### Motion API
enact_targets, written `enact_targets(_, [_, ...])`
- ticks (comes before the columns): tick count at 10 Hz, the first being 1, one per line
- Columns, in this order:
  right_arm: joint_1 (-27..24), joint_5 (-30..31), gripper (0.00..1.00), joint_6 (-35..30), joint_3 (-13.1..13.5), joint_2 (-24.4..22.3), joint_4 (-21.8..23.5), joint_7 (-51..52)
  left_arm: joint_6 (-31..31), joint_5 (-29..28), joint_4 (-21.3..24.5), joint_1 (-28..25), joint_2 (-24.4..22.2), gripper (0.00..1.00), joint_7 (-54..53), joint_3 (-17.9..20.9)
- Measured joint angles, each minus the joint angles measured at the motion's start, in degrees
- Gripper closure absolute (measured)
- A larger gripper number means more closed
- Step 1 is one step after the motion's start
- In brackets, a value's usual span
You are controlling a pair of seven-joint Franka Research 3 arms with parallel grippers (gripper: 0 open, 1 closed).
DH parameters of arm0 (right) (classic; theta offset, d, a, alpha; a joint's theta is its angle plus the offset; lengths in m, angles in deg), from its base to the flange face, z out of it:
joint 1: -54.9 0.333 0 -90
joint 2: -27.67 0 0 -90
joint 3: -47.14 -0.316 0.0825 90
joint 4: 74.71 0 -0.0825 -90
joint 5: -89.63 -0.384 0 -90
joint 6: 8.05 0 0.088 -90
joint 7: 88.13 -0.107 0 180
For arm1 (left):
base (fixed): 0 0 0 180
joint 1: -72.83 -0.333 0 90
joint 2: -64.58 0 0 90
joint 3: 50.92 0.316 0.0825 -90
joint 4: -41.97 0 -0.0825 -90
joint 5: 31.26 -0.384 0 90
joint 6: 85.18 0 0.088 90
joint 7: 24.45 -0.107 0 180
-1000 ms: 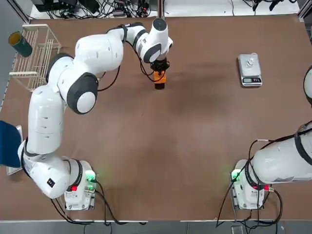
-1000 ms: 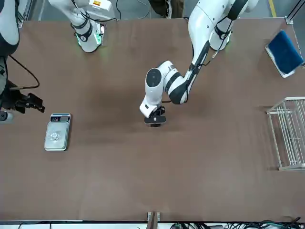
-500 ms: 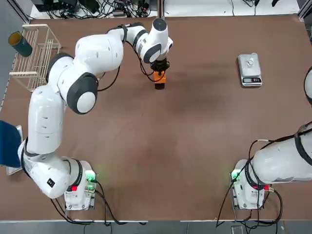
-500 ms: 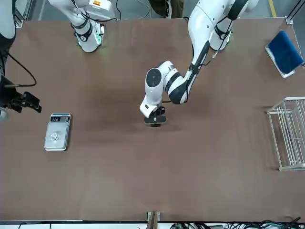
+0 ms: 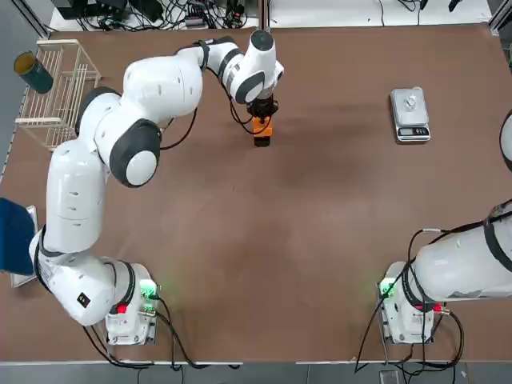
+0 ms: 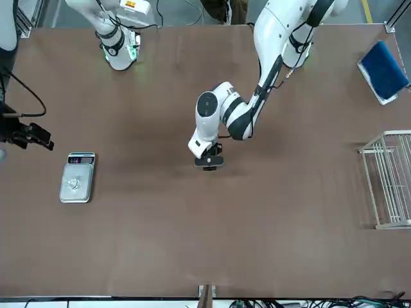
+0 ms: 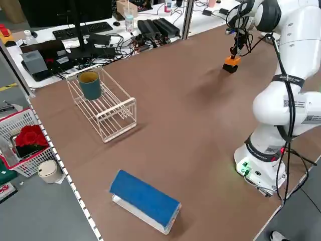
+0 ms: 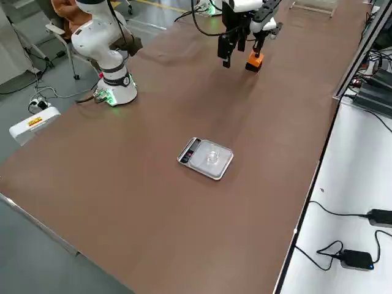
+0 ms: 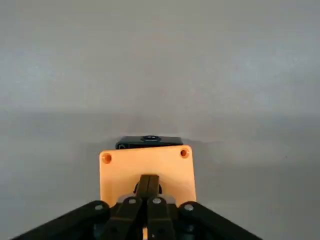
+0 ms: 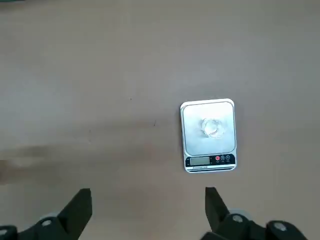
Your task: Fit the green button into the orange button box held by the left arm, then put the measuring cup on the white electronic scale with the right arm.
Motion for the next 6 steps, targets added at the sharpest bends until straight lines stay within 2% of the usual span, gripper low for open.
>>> enact_targets(6, [-0.6, 0.5, 0.00, -0.1, -0.2, 0.0, -0.3, -0.1, 0.0, 0.0, 0.0, -0.1, -0.2, 0.99, 0.1, 0.0])
